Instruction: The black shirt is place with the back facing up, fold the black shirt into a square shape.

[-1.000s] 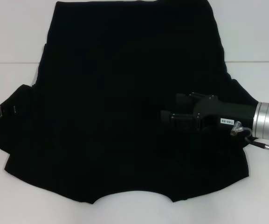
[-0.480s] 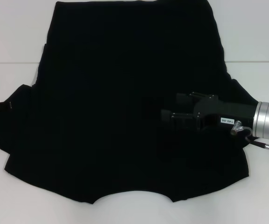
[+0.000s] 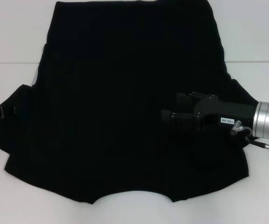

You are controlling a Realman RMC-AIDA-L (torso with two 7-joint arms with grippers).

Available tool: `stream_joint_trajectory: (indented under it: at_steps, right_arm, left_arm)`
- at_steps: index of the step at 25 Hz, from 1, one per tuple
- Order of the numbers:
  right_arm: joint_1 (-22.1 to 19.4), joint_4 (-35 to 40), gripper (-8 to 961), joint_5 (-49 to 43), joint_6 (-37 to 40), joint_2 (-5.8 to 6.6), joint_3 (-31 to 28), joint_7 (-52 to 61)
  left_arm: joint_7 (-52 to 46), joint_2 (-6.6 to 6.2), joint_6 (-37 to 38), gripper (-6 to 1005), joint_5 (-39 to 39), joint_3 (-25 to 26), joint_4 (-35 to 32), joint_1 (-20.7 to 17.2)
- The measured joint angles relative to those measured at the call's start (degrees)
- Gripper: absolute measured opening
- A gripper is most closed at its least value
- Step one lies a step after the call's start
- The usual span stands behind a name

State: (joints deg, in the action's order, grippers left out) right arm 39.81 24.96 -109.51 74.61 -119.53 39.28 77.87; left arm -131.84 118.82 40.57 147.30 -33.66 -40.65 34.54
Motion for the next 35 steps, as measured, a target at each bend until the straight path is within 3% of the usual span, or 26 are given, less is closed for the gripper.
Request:
stream_joint_trajectory:
  at_steps: [35]
  right_arm:
    - [0.0,0.09,914,0.67,0.01,0.35,0.0,0.0]
  left_arm:
    - [0.0,0.12,1.77,685,0.59,-2.38,-0.75,0.45]
